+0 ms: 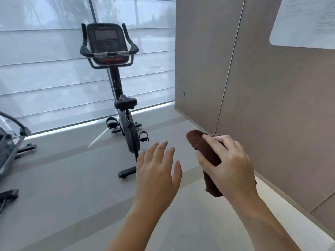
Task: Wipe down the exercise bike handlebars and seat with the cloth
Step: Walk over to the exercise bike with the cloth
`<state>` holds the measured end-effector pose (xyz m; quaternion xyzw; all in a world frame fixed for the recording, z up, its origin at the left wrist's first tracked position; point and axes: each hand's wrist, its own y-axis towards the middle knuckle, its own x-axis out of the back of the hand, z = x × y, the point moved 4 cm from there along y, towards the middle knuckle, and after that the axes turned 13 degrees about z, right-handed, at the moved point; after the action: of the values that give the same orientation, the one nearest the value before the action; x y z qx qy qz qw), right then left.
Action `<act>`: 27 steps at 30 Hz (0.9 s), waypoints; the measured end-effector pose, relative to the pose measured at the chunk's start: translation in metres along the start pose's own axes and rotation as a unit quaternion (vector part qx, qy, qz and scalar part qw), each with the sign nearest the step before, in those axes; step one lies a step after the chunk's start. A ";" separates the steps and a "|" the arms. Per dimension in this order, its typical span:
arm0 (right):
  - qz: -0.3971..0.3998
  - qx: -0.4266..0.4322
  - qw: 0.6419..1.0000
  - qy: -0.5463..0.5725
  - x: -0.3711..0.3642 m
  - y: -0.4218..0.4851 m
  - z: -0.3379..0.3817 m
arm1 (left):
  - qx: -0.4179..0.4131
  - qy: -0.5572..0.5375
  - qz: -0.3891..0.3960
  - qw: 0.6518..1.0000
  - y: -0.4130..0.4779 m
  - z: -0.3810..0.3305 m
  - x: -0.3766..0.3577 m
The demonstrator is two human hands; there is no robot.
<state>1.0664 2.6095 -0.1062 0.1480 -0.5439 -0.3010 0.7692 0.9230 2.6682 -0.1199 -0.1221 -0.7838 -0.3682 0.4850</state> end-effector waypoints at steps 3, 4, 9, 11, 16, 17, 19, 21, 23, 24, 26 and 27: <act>-0.011 -0.003 1.000 -0.009 -0.028 0.059 -0.043 | -0.006 0.001 -0.004 1.000 0.069 0.007 -0.038; -0.013 -0.003 1.000 -0.010 -0.036 0.080 -0.058 | -0.005 0.002 -0.002 1.000 0.092 0.007 -0.049; -0.016 0.015 1.000 -0.006 -0.067 0.185 -0.113 | 0.014 -0.004 -0.002 1.000 0.207 0.016 -0.091; -0.019 0.030 0.999 -0.009 -0.081 0.223 -0.128 | 0.017 -0.004 -0.010 1.000 0.245 0.023 -0.106; -0.010 0.040 0.999 0.001 -0.127 0.303 -0.167 | 0.022 0.001 0.000 1.000 0.327 0.050 -0.150; -0.006 0.041 0.999 0.001 -0.138 0.319 -0.174 | 0.026 0.002 0.000 1.000 0.343 0.059 -0.159; 0.001 0.040 0.999 -0.002 -0.164 0.351 -0.187 | 0.030 0.002 0.001 1.000 0.377 0.079 -0.179; 0.003 0.037 0.999 -0.003 -0.192 0.387 -0.199 | 0.031 0.001 0.002 1.000 0.412 0.103 -0.199; 0.003 0.036 0.999 -0.006 -0.216 0.420 -0.206 | 0.031 0.002 0.000 1.000 0.445 0.125 -0.214; 0.005 0.035 0.999 -0.007 -0.233 0.443 -0.209 | 0.031 0.001 -0.001 1.000 0.466 0.140 -0.223; 0.012 0.038 0.999 -0.009 -0.265 0.488 -0.211 | 0.034 0.000 -0.005 0.999 0.508 0.171 -0.237; 0.015 0.041 0.999 -0.010 -0.281 0.513 -0.210 | 0.036 -0.001 -0.007 0.999 0.531 0.186 -0.242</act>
<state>1.3523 3.1612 -0.1085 0.1679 -0.5652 -0.2680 0.7619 1.2100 3.2089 -0.1302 -0.0999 -0.7977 -0.3431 0.4858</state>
